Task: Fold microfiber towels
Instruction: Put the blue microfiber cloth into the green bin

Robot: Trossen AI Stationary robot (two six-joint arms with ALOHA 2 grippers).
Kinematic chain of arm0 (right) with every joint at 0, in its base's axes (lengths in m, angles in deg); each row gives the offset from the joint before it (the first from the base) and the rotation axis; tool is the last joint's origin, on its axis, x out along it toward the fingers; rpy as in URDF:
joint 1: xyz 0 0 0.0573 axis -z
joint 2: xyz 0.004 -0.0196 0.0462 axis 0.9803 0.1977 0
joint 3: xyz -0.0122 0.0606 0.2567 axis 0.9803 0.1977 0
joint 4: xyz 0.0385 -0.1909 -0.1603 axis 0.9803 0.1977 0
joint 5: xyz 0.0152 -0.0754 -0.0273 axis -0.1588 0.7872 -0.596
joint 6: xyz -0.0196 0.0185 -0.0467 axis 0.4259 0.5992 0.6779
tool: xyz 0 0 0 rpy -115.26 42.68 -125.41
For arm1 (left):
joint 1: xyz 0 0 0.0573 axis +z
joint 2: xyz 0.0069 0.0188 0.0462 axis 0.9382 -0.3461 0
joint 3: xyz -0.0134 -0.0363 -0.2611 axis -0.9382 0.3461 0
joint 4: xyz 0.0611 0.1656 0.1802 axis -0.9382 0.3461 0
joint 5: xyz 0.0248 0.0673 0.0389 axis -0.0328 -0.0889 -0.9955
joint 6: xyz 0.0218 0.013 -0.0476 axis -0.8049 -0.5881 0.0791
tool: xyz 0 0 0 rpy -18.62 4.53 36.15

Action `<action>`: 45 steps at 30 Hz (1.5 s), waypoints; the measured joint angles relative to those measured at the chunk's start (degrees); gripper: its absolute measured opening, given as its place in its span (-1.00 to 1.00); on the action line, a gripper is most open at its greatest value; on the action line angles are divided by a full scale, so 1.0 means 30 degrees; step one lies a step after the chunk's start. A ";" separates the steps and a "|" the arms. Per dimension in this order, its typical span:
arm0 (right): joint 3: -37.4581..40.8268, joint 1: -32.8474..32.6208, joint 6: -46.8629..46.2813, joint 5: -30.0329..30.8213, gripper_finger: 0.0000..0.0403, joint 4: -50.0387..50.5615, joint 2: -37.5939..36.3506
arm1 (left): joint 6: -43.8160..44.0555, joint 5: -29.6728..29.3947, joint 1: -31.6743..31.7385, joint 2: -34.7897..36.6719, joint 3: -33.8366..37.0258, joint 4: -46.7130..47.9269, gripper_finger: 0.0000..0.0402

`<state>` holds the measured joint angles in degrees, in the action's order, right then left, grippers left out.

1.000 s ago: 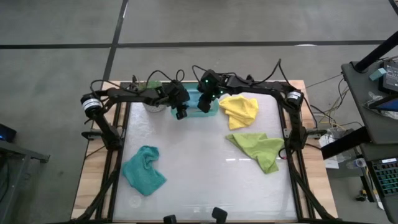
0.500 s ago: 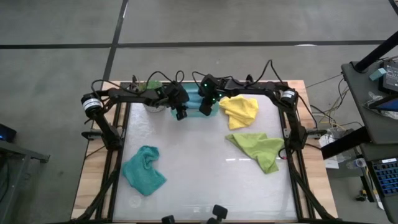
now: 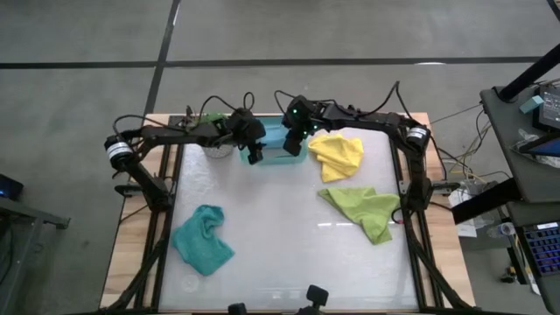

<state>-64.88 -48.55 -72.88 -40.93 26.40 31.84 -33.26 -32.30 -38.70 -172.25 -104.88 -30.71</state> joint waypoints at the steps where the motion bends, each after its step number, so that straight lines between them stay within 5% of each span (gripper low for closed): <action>1: 0.0000 0.0113 0.0048 0.0034 -0.96 -0.0002 -0.0080 | -0.0208 -0.0011 0.0034 0.0043 -0.0039 -0.0081 -0.21; 21: 0.0224 -0.0555 -0.0983 -0.0810 -0.96 -0.0414 0.0067 | -0.0299 -0.0221 0.0274 -0.0506 0.0109 -0.1317 -0.20; 30: -0.0118 0.0168 -0.0801 0.0203 -0.96 -0.1217 -0.0235 | -0.0710 -0.3274 0.0312 -0.2214 -0.0016 -0.4569 -0.21; 45: 0.0009 0.1179 -0.0830 0.0884 -0.96 -0.1968 0.1977 | -0.0239 -0.5509 0.0631 -0.3885 -0.0182 -0.4394 -0.21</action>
<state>-64.85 -45.01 -75.37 -38.28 20.50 37.77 -33.98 -48.82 -36.80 -183.91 -105.42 -43.89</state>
